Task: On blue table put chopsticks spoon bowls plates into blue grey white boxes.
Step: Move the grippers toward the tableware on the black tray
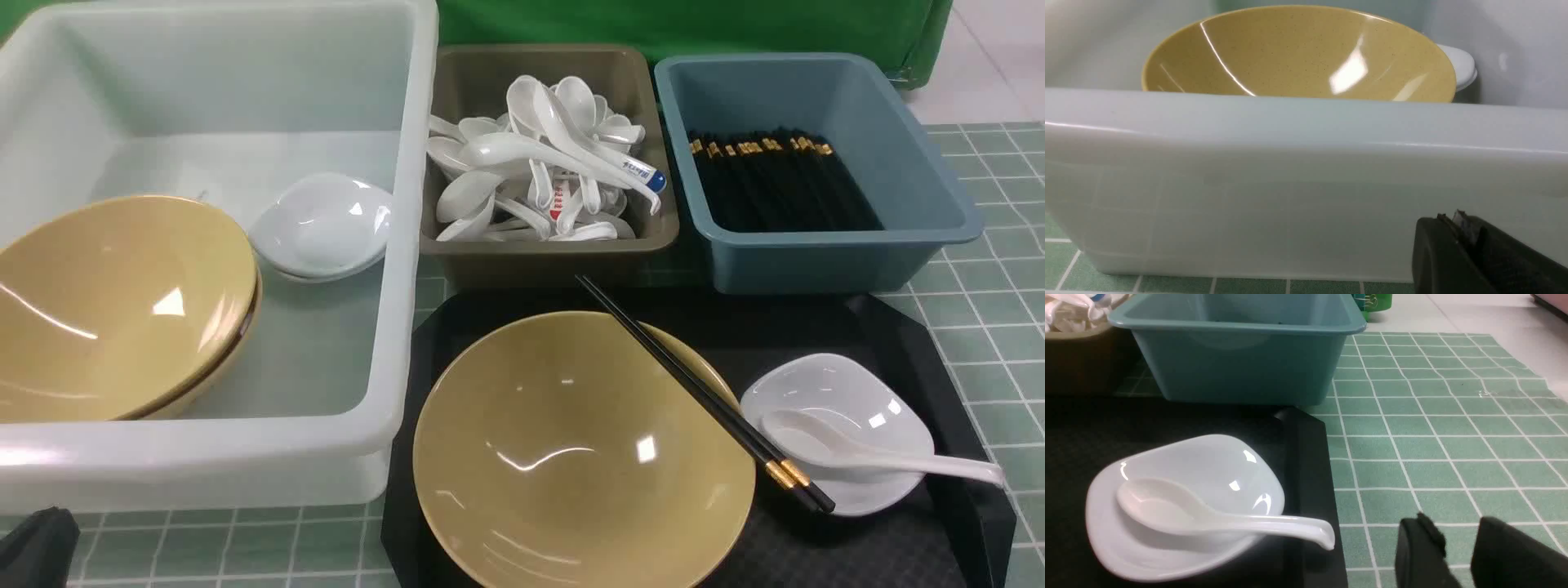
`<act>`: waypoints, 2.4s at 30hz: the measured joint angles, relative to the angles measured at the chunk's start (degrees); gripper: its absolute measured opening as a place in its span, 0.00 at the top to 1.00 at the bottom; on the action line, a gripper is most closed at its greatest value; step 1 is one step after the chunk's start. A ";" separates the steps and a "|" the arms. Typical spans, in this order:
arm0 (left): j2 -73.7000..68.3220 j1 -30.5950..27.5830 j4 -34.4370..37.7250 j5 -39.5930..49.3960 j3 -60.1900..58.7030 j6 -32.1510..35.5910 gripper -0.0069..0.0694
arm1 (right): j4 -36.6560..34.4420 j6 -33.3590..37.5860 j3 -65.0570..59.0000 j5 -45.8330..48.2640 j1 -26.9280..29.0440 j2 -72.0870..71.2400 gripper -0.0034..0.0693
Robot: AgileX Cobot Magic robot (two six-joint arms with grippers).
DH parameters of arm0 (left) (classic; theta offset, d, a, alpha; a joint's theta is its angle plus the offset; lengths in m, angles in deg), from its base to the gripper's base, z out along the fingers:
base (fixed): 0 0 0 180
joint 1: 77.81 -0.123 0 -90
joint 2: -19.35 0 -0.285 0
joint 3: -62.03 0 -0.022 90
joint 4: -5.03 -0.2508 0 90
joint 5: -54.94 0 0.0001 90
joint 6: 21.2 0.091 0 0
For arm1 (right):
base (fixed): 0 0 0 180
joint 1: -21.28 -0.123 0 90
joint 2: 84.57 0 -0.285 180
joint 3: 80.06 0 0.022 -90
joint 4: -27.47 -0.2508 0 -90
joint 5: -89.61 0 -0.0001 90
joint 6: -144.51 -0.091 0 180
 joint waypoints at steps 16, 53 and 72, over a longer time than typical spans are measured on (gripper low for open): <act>0.00 0.00 0.00 0.00 0.00 0.00 0.93 | 0.00 0.00 0.00 0.00 0.00 0.00 0.62; 0.00 0.00 -1.62 -0.11 0.00 0.20 0.93 | 0.41 0.00 0.00 0.00 0.00 0.00 0.62; 0.00 0.00 9.48 -2.30 0.00 -1.20 0.93 | -0.54 -4.64 0.00 -0.06 0.00 0.00 0.62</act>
